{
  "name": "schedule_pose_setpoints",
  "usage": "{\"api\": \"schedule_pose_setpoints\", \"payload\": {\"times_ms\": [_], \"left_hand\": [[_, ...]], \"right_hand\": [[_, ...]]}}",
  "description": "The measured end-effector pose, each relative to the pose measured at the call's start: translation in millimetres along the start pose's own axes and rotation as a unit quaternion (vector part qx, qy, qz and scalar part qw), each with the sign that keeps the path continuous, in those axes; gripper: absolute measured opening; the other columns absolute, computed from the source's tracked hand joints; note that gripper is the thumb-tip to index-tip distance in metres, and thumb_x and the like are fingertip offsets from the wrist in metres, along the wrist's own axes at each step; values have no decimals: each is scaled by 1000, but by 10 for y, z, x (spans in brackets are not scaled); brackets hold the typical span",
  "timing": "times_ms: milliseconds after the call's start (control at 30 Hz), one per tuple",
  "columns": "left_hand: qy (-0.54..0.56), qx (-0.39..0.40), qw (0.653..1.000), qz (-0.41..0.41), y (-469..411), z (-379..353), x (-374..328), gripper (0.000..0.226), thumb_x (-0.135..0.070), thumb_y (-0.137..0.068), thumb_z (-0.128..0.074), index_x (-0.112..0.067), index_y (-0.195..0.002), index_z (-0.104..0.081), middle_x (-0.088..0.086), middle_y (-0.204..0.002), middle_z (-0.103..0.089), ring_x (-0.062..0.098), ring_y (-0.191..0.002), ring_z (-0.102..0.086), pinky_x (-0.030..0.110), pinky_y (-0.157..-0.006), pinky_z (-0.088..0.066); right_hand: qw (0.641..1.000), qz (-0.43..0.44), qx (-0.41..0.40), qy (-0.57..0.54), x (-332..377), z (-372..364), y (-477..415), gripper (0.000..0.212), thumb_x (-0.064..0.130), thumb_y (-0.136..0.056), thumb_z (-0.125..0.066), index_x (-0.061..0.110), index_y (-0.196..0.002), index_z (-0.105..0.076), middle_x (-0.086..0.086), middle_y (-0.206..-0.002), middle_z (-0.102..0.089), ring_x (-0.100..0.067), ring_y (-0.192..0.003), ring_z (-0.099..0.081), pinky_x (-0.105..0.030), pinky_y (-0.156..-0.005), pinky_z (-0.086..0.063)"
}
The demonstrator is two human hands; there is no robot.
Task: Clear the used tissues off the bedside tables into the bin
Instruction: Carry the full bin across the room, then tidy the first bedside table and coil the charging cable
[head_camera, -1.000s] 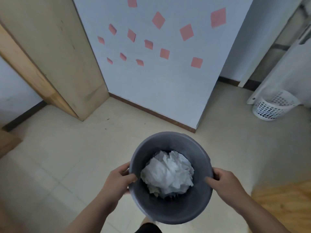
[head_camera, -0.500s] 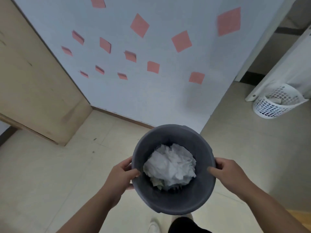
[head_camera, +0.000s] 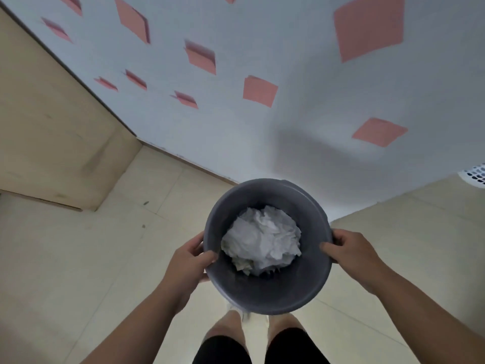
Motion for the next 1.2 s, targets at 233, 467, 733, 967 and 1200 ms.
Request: {"api": "schedule_pose_setpoints", "payload": {"times_ms": [233, 467, 733, 967, 1200], "left_hand": [[-7, 13, 999, 33, -1725, 4, 667, 63, 5, -88, -62, -50, -114, -79, -6, -114, -83, 18, -94, -81, 31, -68, -66], [-30, 20, 999, 41, -3480, -98, 1663, 58, 7, -90, -65, -45, -114, -78, -1, -107, -85, 21, -90, -82, 30, -64, -66], [-58, 33, 997, 42, -4480, -256, 2325, 58, 8, -92, -65, -37, -127, -75, 4, -110, -84, 23, -91, -81, 30, -66, -65], [-56, 30, 997, 41, -4812, -323, 2405, 39, -8, -101, -69, -37, -127, -71, -2, -115, -83, 18, -101, -80, 27, -70, -66], [-78, 1, 993, 91, -4477, -252, 2241, 52, -23, -99, -74, -26, -149, -58, -2, -120, -79, 16, -111, -74, 34, -86, -60]], "right_hand": [[999, -24, -32, 3, -720, -691, -1591, 21, 17, -86, -66, 36, -84, -76, 8, -73, -77, -8, -64, -71, -32, -58, -59], [998, -45, -38, -11, -1842, -1394, -3130, 17, 15, -87, -65, 20, -93, -79, 0, -86, -81, -27, -83, -78, -51, -81, -66], [997, -52, -47, -26, -2504, -1687, -4002, 25, 13, -90, -65, 35, -86, -78, 16, -81, -81, -5, -71, -77, -15, -56, -58], [992, -67, -63, -89, -2692, -1757, -4249, 24, 23, -93, -67, 44, -89, -78, 16, -90, -82, -5, -79, -78, -29, -72, -61], [979, -131, -79, -139, -2603, -1541, -3965, 18, 21, -96, -71, 19, -113, -76, -2, -105, -80, -17, -95, -78, -31, -82, -62]]}}
Point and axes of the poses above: each hand's wrist, its own y-axis away from the middle knuckle, its own z-axis out of the back of the hand, x = y × z, the point moved 7 cm from there along -y, towards the middle knuckle
